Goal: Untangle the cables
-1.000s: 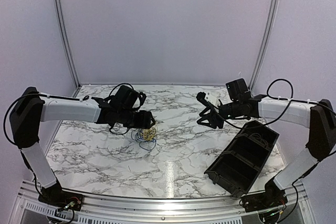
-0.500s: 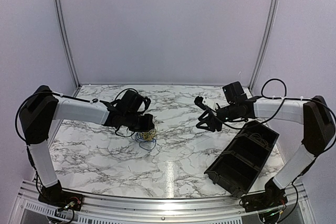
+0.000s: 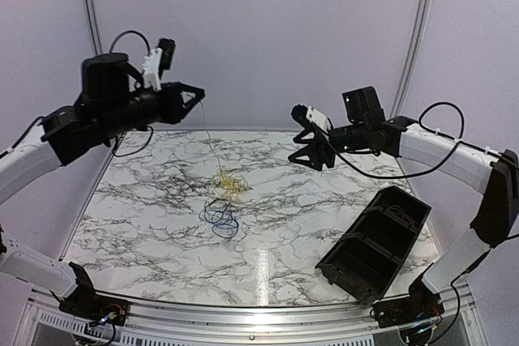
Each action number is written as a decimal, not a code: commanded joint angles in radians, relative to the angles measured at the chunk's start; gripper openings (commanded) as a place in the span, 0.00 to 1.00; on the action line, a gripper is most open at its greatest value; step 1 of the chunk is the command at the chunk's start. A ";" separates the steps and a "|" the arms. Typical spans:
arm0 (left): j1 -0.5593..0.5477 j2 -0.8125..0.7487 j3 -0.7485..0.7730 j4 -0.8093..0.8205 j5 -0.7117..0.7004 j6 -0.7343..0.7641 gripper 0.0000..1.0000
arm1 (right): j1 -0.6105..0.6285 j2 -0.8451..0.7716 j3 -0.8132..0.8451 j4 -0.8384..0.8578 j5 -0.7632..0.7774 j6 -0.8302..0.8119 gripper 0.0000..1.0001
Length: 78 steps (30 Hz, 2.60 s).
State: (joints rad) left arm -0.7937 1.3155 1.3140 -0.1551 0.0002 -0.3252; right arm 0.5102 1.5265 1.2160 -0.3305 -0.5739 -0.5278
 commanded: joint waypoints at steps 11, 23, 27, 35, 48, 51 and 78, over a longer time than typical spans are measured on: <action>0.004 -0.039 -0.007 -0.001 -0.040 -0.029 0.00 | 0.284 0.232 0.459 0.007 -0.074 0.126 0.79; 0.004 -0.051 -0.003 0.029 -0.036 -0.055 0.00 | 0.323 0.439 0.622 0.127 -0.145 0.286 0.72; 0.004 -0.054 -0.013 0.037 -0.036 -0.059 0.00 | 0.321 0.476 0.651 0.145 -0.177 0.316 0.31; 0.004 -0.133 -0.176 0.047 -0.163 0.002 0.72 | 0.317 0.436 0.615 0.132 -0.129 0.340 0.00; -0.001 -0.102 -0.652 0.311 -0.139 -0.005 0.74 | 0.310 0.395 0.566 0.094 -0.240 0.364 0.00; 0.000 -0.032 -0.657 0.352 -0.171 0.017 0.70 | 0.310 0.396 0.565 0.090 -0.247 0.362 0.00; -0.015 0.117 -0.694 0.626 -0.163 0.126 0.62 | 0.310 0.386 0.565 0.071 -0.254 0.336 0.00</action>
State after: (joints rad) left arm -0.7971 1.4876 0.6483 0.3908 -0.1921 -0.2230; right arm 0.8253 1.9484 1.7626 -0.2481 -0.8215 -0.1852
